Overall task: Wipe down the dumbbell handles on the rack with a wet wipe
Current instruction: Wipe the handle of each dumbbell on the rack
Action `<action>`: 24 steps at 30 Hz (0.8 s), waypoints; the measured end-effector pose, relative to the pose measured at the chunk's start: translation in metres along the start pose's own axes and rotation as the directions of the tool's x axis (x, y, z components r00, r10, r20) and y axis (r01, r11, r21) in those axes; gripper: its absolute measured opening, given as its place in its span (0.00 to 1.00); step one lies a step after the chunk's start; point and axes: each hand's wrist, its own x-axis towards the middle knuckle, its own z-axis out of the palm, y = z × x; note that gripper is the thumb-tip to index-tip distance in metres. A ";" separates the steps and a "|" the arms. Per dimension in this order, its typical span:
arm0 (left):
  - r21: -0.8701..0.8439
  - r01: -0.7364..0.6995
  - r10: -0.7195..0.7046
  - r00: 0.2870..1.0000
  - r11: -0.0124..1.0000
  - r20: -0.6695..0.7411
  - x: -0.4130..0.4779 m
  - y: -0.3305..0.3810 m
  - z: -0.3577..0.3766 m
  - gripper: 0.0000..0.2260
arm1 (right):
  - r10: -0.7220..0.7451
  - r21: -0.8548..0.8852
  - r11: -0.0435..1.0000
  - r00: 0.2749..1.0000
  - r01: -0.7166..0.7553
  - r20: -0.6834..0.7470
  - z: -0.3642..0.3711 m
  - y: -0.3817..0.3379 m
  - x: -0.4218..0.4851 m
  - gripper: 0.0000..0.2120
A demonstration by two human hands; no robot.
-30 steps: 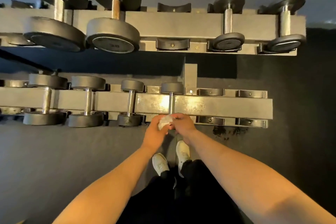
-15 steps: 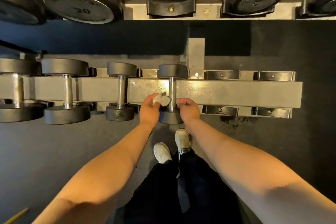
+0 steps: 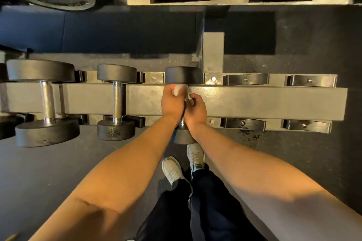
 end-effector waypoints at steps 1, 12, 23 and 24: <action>0.038 -0.007 0.007 1.000 0.999 0.003 0.001 -0.002 0.004 0.09 | -0.003 0.016 1.000 1.000 0.003 0.016 0.004 0.005 0.003 0.16; 0.176 -0.112 0.097 0.991 0.978 0.093 -0.014 -0.032 -0.021 0.01 | -0.109 -0.049 0.993 0.994 0.108 -0.005 -0.002 0.008 -0.008 0.11; -0.011 -0.054 0.054 0.998 0.998 -0.026 0.000 -0.002 0.004 0.02 | -0.177 -0.015 0.984 0.983 0.177 -0.047 -0.003 0.018 -0.008 0.11; 0.012 -0.068 0.068 0.997 0.998 -0.025 -0.002 -0.005 0.004 0.03 | -0.175 -0.018 0.984 0.983 0.175 -0.053 -0.003 0.019 -0.007 0.11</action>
